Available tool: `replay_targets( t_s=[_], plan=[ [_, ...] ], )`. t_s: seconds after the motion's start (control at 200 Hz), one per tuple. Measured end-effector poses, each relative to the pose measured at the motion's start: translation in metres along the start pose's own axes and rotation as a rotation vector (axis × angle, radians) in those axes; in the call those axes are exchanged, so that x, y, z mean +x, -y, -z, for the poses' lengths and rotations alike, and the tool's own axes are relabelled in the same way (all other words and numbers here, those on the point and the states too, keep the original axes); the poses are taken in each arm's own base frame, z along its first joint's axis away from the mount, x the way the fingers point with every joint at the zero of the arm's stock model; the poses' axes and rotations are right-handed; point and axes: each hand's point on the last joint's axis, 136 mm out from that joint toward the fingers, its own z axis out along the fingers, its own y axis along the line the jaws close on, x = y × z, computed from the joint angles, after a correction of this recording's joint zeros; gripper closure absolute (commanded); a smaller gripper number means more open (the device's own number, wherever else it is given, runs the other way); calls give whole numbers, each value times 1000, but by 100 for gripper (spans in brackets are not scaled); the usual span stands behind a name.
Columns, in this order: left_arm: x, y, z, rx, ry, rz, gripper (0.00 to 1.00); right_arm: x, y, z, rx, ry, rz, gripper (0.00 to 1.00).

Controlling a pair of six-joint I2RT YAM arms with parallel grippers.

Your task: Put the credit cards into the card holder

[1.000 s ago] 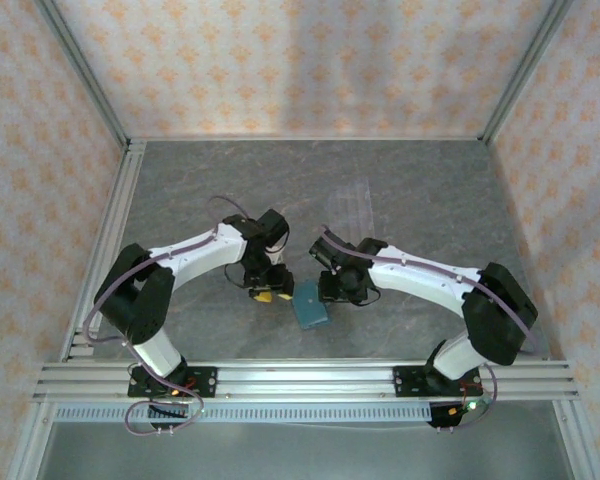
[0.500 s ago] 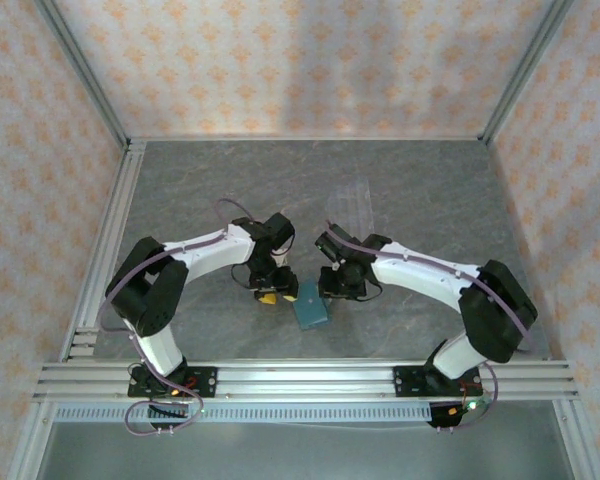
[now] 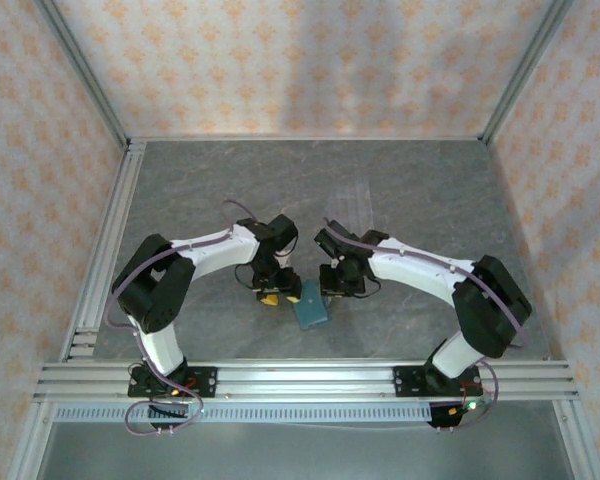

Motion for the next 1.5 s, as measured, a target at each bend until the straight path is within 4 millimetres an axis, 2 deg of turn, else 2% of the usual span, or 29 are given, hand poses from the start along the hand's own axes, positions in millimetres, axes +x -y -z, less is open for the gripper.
replay_targets(
  t_s=[0.28,0.37,0.44,0.621,0.766,0.906,0.996,1.286,1.501],
  plan=[
    [-8,4,-6,-12,-6,-4,46,0,1,1,-11,-11,1,89],
    [-5,5,-10,-20,-15,-12,46,1,0,1,-15,-16,4,88],
    [-4,6,-12,-24,-19,-16,46,2,0,1,-16,-22,5,84],
    [-2,7,-15,-31,-24,-26,46,6,1,1,-16,-40,8,84],
    [-1,8,-16,-33,-22,-31,46,7,1,1,-15,-47,9,90],
    [-1,9,-16,-34,-19,-35,47,9,0,2,-24,-51,14,100],
    [-1,9,-17,-32,-18,-36,47,10,-1,2,-35,-54,16,100],
    [-1,10,-18,-31,-17,-42,47,11,-20,-2,-145,-68,5,100],
    [-2,11,-20,-26,-12,-47,47,10,-28,-19,-178,-112,-12,100]
  ],
)
